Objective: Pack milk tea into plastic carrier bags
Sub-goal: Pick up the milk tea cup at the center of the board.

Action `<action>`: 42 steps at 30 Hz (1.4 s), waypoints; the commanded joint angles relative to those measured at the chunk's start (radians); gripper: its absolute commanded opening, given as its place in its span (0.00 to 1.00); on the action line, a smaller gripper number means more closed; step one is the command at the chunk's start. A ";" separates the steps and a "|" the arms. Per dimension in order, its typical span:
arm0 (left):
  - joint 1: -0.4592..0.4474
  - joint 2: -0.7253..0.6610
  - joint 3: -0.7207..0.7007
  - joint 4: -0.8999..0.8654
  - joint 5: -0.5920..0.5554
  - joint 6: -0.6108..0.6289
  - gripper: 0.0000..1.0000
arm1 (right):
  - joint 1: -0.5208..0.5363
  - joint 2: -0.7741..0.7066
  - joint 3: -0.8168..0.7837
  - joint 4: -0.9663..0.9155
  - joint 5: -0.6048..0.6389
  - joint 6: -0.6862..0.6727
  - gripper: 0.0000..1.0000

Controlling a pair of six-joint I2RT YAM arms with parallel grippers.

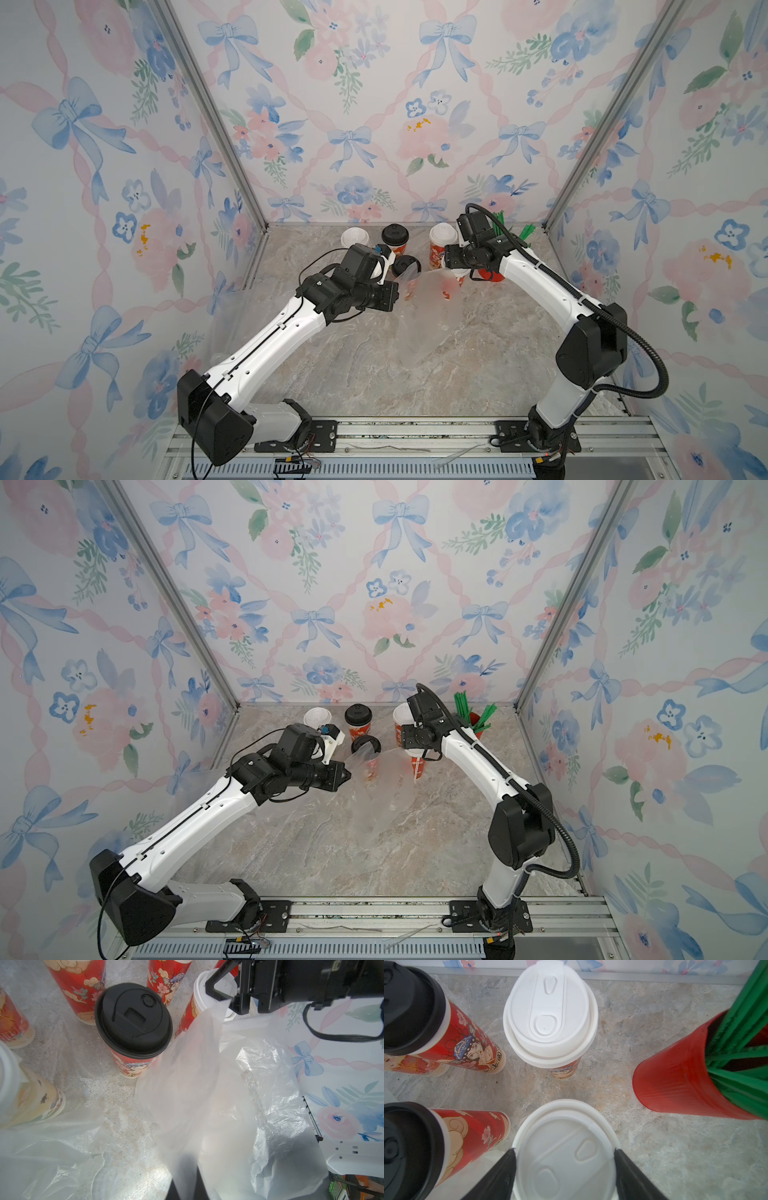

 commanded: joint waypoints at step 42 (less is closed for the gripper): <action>0.029 -0.010 0.005 -0.006 0.017 0.026 0.00 | -0.063 -0.034 -0.108 -0.064 0.072 0.017 0.77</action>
